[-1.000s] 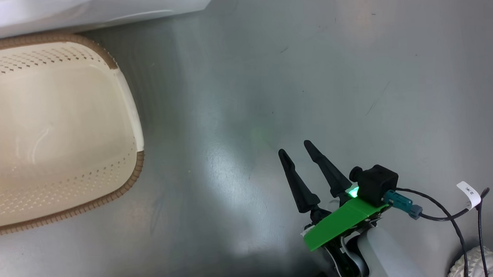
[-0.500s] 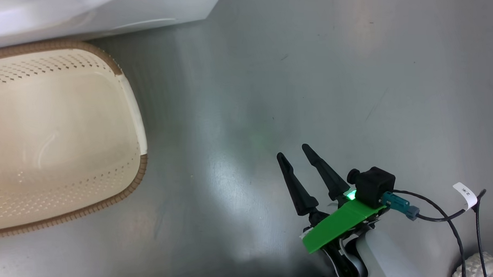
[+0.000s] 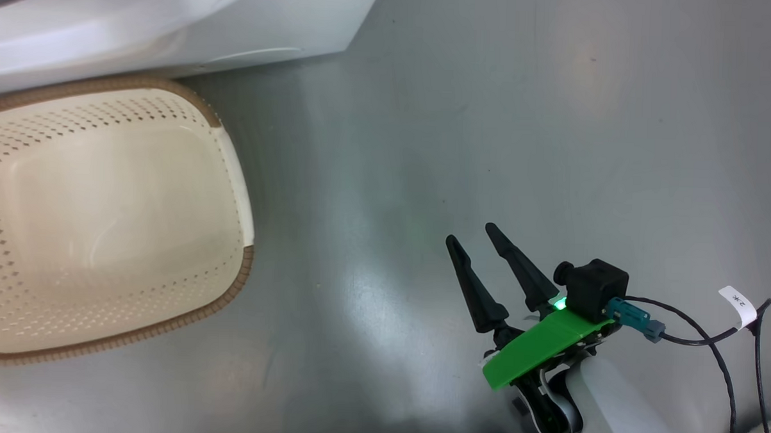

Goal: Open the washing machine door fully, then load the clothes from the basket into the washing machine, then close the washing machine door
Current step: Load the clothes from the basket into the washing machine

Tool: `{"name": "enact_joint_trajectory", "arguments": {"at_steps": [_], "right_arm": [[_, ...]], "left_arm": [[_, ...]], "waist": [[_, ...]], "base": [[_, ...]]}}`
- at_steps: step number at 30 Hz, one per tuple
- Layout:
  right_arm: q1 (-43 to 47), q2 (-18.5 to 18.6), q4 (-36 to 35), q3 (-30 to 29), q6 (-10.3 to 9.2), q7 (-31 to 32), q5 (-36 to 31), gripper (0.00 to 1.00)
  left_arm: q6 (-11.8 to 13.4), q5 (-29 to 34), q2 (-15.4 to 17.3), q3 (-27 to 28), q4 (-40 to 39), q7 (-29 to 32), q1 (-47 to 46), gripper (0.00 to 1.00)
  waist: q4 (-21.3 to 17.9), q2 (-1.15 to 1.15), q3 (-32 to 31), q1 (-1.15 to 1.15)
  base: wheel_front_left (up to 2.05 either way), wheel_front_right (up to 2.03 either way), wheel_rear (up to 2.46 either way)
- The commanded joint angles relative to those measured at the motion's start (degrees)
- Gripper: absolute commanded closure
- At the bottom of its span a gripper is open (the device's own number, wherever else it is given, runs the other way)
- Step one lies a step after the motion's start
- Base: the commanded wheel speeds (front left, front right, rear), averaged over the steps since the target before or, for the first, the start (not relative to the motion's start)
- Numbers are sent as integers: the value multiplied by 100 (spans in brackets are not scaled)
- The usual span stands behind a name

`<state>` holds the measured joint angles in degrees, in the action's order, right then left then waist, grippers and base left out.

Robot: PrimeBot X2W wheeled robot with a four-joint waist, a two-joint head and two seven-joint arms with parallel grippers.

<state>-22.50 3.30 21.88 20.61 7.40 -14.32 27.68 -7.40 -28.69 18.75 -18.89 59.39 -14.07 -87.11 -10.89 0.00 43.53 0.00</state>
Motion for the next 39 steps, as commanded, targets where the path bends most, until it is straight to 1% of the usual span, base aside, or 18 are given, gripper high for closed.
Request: {"name": "enact_joint_trajectory", "arguments": {"at_steps": [1, 10, 18, 28, 29, 34, 38, 39], "right_arm": [[145, -42, -59, 55, 9, -68, -86, 0], [95, -42, 16, -46, 9, -68, -202, 0], [87, -42, 99, -104, 9, -68, -260, 0], [104, -42, 177, -115, 9, -68, -279, 0], [107, -42, 192, -139, 9, -68, -284, 0], [160, -42, 235, -202, 9, -68, -299, 0], [196, -42, 268, -255, 9, -68, -339, 0], [213, -42, 275, -274, 9, -68, -343, 0]], "left_arm": [[-8, -114, 187, 49, -103, -49, 98, 0], [-9, -291, 34, -48, -226, -88, 531, 0], [-9, -301, -48, 191, -857, -92, 1192, 0], [-9, -78, -248, 720, -1942, -92, 2380, 0], [-9, 43, -308, 872, -2315, -92, 2806, 0], [-8, 304, -451, 1249, -3052, -93, 3553, 0], [-8, 484, -623, 1526, -3567, -93, 4140, 0], [-8, 554, -691, 1641, -3780, -93, 4405, 0]], "waist": [[100, 0, -104, 0], [305, 0, -308, 0], [483, 0, -557, 0], [605, 0, -916, 0], [623, 0, -1040, 0], [692, 0, -1252, 0], [763, 0, -1421, 0], [790, 0, -1514, 0]], "base": [[0, 0, 0], [0, 0, 0], [0, 0, 0], [0, 0, 0], [0, 0, 0], [0, 0, 0], [0, 0, 0], [0, 0, 0]]}}
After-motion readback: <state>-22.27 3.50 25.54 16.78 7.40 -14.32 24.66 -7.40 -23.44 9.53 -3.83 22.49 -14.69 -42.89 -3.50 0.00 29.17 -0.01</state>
